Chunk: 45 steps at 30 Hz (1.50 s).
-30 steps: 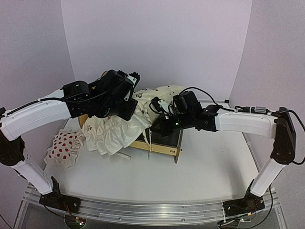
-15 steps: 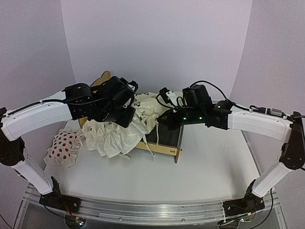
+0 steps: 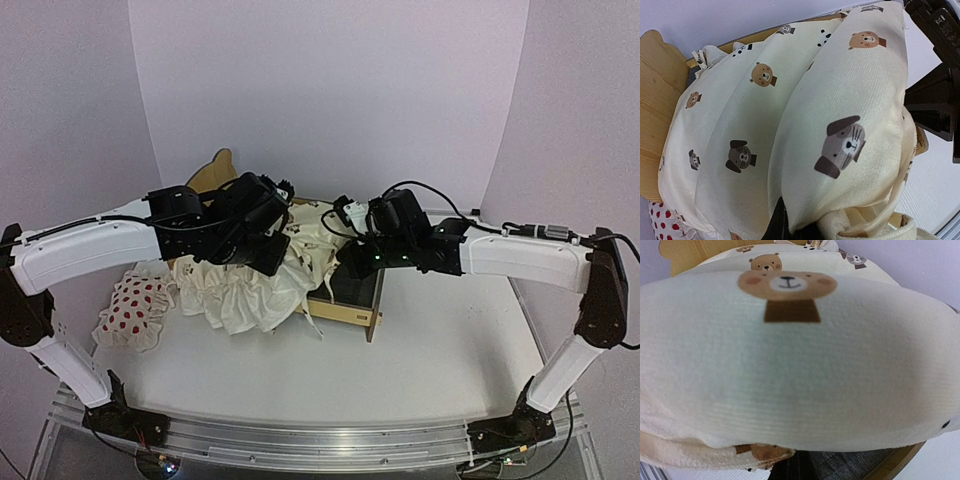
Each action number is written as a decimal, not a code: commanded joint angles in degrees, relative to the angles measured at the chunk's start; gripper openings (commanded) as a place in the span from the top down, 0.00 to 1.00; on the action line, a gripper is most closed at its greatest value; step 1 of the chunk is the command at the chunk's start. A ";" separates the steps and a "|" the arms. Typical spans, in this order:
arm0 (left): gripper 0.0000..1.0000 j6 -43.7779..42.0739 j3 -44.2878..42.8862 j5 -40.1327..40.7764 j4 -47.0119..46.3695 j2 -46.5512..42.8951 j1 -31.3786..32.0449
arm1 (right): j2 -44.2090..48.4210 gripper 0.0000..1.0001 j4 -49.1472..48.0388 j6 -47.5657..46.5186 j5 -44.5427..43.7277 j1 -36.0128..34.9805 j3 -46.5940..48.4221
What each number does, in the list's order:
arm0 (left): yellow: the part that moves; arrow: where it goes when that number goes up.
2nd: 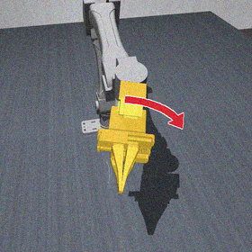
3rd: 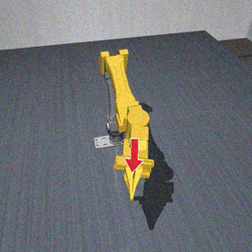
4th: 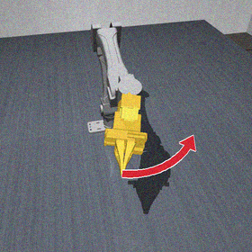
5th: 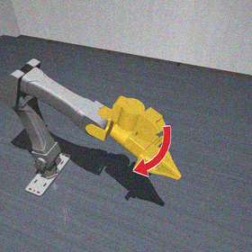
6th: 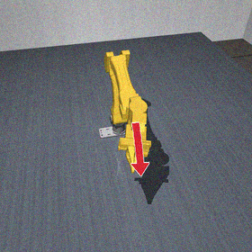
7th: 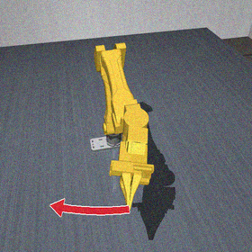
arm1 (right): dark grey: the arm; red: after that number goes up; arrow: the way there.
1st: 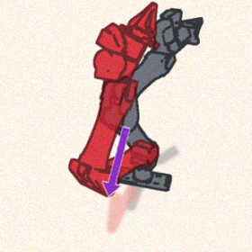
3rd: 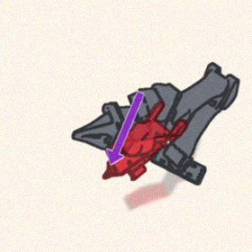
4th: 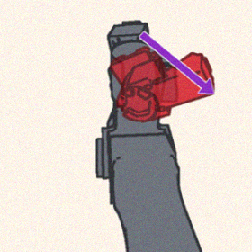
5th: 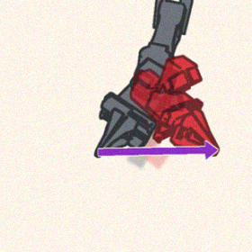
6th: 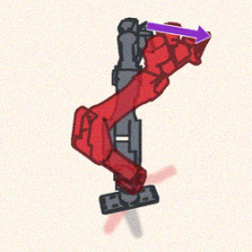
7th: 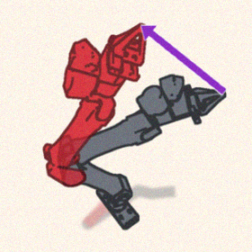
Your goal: Set up the pet bed
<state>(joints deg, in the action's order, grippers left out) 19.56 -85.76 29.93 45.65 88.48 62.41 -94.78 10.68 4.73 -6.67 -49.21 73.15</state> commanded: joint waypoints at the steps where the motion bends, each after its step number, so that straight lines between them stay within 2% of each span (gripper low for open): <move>1: 0.99 0.42 -0.64 1.21 -1.96 1.82 -0.36 | -0.15 1.00 -2.14 0.68 -1.40 -0.22 -1.86; 12: 1.00 0.38 -4.01 5.25 -6.44 5.17 -0.45 | 0.62 1.00 -2.23 -4.00 -9.70 -0.22 1.69; 22: 1.00 -0.05 -6.78 7.15 -7.14 7.30 -0.54 | 0.02 1.00 -1.72 -4.16 -8.49 -0.23 0.85; 31: 1.00 0.06 -6.85 7.89 -7.22 6.66 -0.68 | 0.76 1.00 1.22 -8.08 -8.95 -0.23 5.09; 38: 1.00 -0.04 -6.92 7.82 -7.13 6.99 -0.71 | 1.61 1.00 1.53 -5.40 -6.65 -0.27 2.54; 45: 1.00 -0.04 -6.66 7.75 -7.14 7.16 -0.76 | 2.21 1.00 1.49 1.71 -1.12 -0.23 -0.08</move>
<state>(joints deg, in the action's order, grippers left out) 19.53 -90.00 35.16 40.38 95.96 62.41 -94.72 11.92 1.69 -11.85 -49.21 74.35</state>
